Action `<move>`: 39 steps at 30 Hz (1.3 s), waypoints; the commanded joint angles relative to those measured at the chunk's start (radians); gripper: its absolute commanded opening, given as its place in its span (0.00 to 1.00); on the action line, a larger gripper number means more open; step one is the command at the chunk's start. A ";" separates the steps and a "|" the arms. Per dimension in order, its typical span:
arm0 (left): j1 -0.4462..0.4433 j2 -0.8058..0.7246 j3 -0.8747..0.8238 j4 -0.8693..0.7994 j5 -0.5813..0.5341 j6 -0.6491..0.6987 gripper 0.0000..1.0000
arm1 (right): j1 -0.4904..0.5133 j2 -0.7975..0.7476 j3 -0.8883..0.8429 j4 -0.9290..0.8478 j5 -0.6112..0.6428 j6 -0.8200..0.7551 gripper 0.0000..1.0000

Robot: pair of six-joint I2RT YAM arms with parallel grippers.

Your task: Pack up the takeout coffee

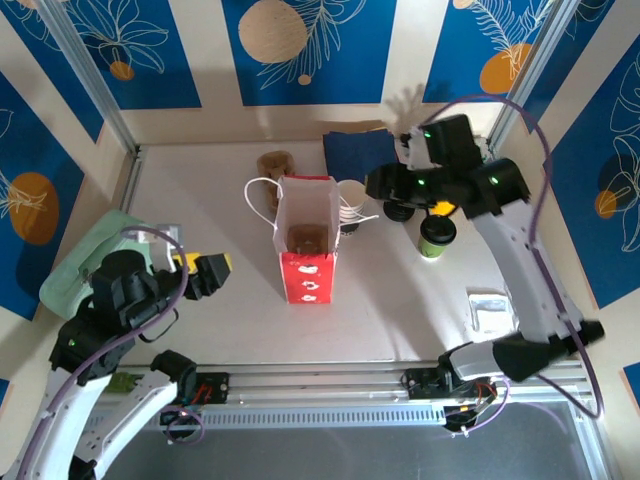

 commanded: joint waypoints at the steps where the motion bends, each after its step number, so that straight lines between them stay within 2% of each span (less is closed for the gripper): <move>1: -0.008 0.012 -0.062 0.084 0.081 0.047 0.84 | -0.064 -0.068 -0.110 0.021 0.050 0.043 0.67; 9: -0.009 0.077 -0.229 0.264 0.145 0.017 0.80 | -0.308 -0.217 -0.368 0.083 0.018 0.066 0.72; 13: -0.011 0.119 -0.308 0.376 0.172 -0.002 0.77 | -0.384 -0.223 -0.438 0.097 0.017 0.053 0.72; 24: -0.039 0.211 -0.425 0.560 0.180 -0.012 0.74 | -0.385 -0.105 -0.481 0.078 0.222 0.042 0.73; 33: -0.123 0.283 -0.458 0.671 0.151 -0.033 0.74 | -0.382 -0.042 -0.479 0.118 0.229 0.010 0.76; 39: -0.168 0.310 -0.451 0.677 0.112 -0.028 0.73 | -0.383 -0.021 -0.480 0.126 0.217 0.005 0.76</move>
